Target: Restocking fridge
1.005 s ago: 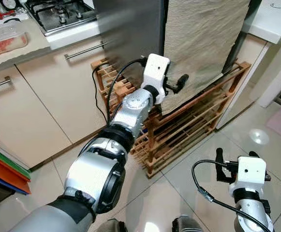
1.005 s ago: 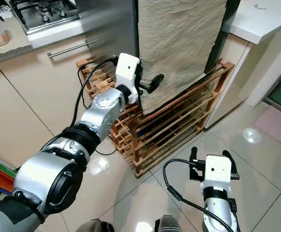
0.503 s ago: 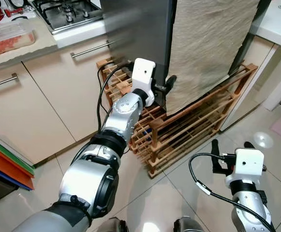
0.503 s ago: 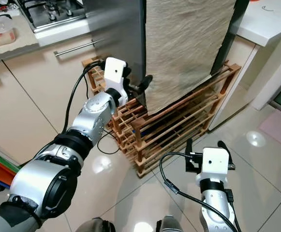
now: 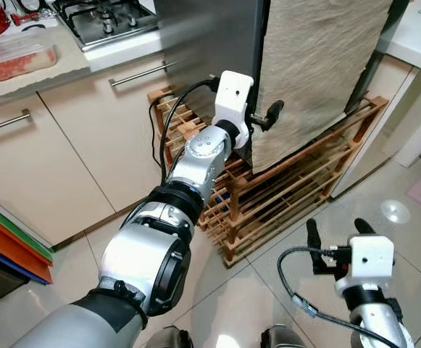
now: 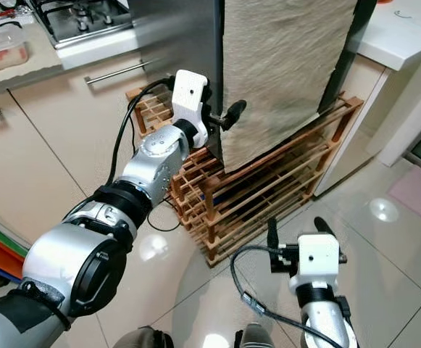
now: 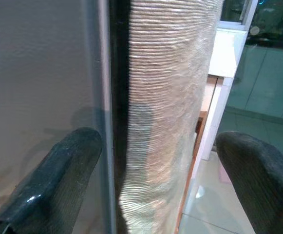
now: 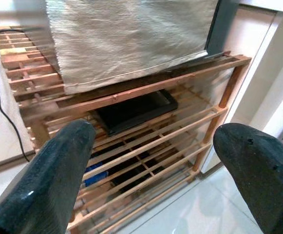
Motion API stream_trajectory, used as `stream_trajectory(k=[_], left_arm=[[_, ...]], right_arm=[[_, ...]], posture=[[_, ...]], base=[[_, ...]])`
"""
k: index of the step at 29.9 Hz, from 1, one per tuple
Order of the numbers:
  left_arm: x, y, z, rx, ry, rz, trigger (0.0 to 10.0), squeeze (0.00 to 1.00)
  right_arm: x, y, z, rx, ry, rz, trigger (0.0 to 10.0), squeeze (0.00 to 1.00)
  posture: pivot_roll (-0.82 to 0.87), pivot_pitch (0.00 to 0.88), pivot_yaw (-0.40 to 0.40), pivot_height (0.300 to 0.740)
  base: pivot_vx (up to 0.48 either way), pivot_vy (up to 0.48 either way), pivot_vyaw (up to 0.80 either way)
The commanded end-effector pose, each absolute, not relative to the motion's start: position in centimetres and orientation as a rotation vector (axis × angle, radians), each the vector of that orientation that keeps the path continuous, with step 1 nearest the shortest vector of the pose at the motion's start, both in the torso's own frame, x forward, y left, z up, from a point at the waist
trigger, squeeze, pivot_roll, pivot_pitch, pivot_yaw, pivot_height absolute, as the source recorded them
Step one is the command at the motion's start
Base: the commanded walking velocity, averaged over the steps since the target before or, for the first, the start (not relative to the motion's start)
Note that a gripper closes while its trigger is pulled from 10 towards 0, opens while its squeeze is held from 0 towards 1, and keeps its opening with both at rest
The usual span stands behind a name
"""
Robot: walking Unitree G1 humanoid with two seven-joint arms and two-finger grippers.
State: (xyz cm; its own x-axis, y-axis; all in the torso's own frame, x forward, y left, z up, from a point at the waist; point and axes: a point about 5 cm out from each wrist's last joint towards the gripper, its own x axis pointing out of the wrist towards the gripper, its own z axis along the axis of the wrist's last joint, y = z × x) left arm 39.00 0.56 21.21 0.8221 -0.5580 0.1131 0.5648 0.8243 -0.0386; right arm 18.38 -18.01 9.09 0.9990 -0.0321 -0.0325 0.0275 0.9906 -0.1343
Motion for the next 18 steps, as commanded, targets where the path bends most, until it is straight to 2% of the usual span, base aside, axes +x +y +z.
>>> stream_trajectory(k=[1,18], left_arm=[[39.1,0.3,21.7,-0.065,-0.109,-0.597,10.0,0.0],[38.9,-1.5,22.1,-0.028,-0.093,-0.537,10.0,0.0]], right_arm=[[18.2,-17.9,9.3,-0.125,0.028,-0.021,10.0,0.0],[15.8,-17.0,9.3,-0.112,0.041,0.033,10.0,0.0]], posture=[[-0.23,0.093,0.066,0.71],[-0.26,0.121,0.076,0.71]], base=[[0.0,0.0,0.0],[0.0,0.0,0.0]])
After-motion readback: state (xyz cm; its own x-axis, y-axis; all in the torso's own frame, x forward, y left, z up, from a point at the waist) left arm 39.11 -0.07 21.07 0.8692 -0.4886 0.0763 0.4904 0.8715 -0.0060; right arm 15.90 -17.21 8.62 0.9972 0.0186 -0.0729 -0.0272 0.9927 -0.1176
